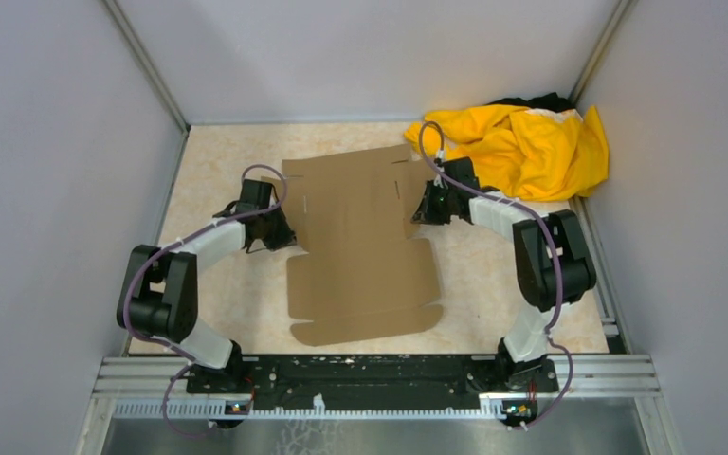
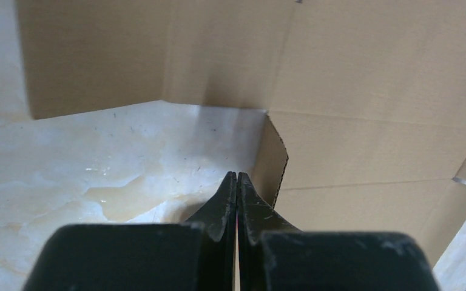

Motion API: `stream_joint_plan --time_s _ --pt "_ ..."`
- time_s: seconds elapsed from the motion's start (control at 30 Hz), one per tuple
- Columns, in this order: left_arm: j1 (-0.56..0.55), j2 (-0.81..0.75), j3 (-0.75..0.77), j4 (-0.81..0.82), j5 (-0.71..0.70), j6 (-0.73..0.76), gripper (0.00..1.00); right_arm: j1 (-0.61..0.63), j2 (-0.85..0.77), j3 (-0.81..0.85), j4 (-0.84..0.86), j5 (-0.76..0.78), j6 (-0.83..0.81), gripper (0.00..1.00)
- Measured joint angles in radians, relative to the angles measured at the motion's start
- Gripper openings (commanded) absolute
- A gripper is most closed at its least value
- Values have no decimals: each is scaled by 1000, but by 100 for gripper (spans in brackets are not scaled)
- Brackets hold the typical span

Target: Fold the paper box

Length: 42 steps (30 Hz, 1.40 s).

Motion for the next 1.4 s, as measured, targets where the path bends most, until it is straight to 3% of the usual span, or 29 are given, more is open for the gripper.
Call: stream_joint_plan --time_s 0.63,0.97,1.17,1.23,1.4 --pt "-11 2 20 16 28 3 2 70 51 56 -11 43 19 0" --pt "-47 51 38 25 22 4 14 80 64 67 -10 55 19 0" --pt "-68 100 66 20 7 11 15 80 65 66 -11 56 18 0" --pt "-79 115 80 13 -4 19 14 80 65 66 -11 58 16 5" --pt "-106 146 114 5 -31 27 14 82 65 66 -14 54 13 31"
